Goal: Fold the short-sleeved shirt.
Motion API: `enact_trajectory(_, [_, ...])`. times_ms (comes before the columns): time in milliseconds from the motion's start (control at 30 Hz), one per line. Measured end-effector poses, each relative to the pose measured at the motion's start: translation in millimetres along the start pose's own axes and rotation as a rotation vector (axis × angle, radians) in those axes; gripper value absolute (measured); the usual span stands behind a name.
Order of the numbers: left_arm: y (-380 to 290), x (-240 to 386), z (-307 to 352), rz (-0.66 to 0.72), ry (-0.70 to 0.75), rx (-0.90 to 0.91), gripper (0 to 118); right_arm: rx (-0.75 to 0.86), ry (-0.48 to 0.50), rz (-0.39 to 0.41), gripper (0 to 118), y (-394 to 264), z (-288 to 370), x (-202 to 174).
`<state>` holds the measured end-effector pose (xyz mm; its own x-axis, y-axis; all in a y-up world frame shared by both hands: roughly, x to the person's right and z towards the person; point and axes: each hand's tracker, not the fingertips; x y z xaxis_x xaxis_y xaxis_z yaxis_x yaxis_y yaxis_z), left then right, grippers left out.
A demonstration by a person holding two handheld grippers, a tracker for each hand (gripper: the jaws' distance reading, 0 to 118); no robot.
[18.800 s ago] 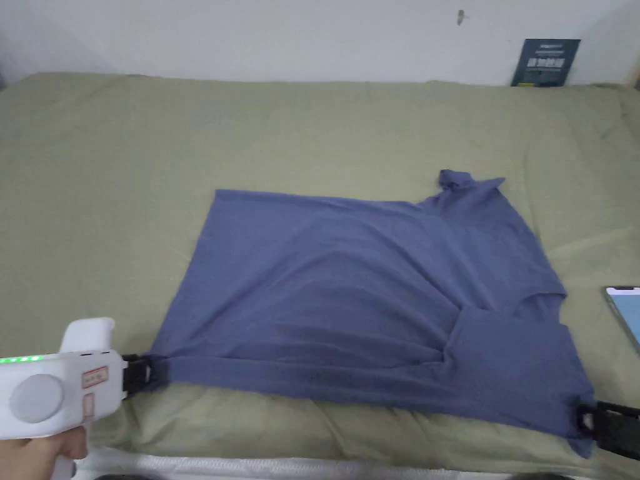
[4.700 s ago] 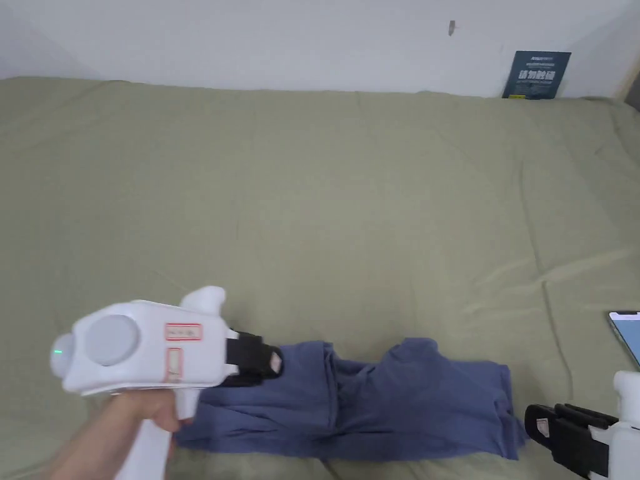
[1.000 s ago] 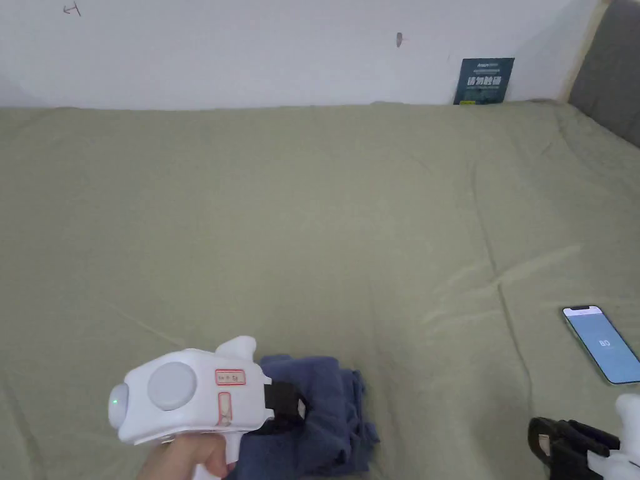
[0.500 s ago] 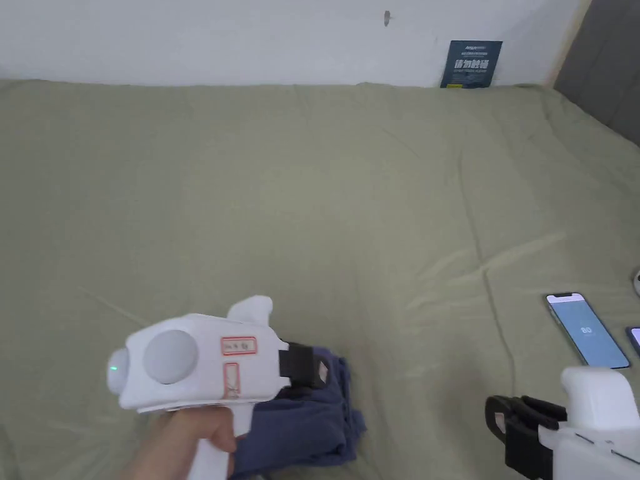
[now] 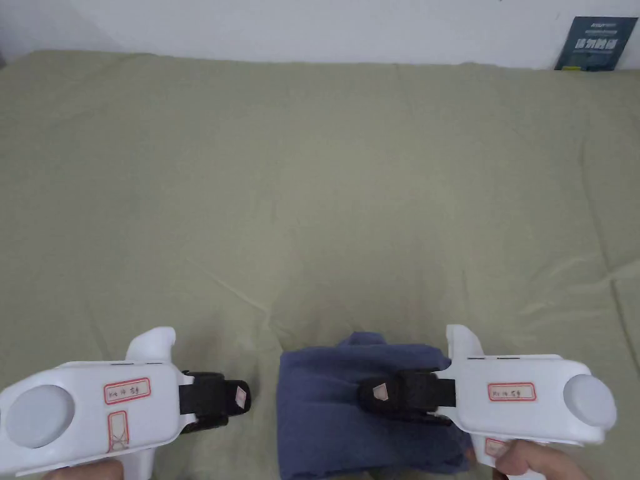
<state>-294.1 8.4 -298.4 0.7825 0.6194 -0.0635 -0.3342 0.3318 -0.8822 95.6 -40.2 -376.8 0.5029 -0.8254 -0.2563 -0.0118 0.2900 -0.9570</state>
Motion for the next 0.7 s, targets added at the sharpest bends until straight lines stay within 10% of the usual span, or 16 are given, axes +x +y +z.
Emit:
enact_trajectory(200, [3.1, -3.5, -31.6, -0.019, -0.290, -0.110, 9, -0.016, 0.146, -0.137, 0, 1.6, 5.2, 48.0])
enact_trajectory(300, [7.5, -11.6, -51.8, -0.044, -0.418, -0.166, 115, -0.017, 0.130, -0.108, 0, 0.2, 5.7, 46.3])
enact_trajectory(333, [5.8, -8.7, -58.2, -0.060, -0.433, -0.171, 118, -0.018, 0.130, -0.108, 0, -0.1, 5.1, 47.0])
enact_trajectory(600, [14.7, -27.5, -113.6, 0.004, -0.569, -0.138, 118, 0.013, 0.219, -0.136, 0, -9.1, 5.5, 54.9])
enact_trajectory(667, [14.2, -30.9, -110.5, 0.028, -0.605, -0.113, 96, 0.021, 0.241, -0.154, 0, -8.7, 6.3, 59.8])
enact_trajectory(700, [16.1, -34.4, -110.0, 0.052, -0.615, -0.118, 64, 0.021, 0.242, -0.161, 0, -8.5, 6.2, 60.0])
